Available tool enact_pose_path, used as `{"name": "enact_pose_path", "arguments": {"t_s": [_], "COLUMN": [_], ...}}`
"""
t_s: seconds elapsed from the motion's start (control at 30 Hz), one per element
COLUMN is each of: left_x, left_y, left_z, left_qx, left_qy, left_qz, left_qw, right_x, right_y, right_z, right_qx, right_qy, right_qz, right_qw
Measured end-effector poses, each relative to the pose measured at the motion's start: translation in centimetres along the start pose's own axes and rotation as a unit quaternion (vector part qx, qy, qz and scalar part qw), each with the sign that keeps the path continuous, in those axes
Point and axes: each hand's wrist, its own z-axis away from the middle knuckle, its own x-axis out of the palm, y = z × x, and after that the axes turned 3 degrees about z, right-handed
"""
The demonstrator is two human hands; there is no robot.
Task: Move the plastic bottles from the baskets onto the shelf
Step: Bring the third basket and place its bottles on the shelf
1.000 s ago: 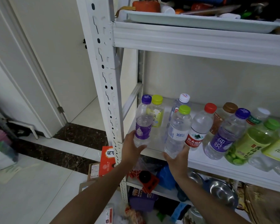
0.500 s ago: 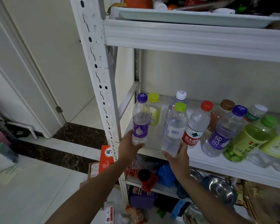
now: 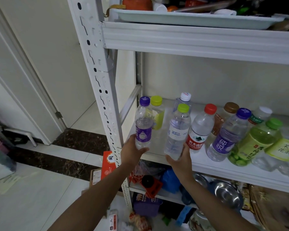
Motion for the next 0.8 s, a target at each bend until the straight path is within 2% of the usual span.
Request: {"name": "enact_pose_path", "arguments": {"t_s": [0.47, 0.8], "left_x": [0.4, 1.1], "left_y": [0.6, 1.5], "left_z": [-0.3, -0.6], "left_qx": [-0.003, -0.005], "left_qy": [0.024, 0.048], "left_qz": [-0.025, -0.086], "left_qw": [0.999, 0.995], "right_x": [1.0, 1.5], "right_y": [0.0, -0.2], "right_z": [-1.3, -2.1], "right_qx": [0.025, 0.022], "right_qy": [0.044, 0.046], "right_qz": [0.048, 0.083], "right_qw": [0.998, 0.995]}}
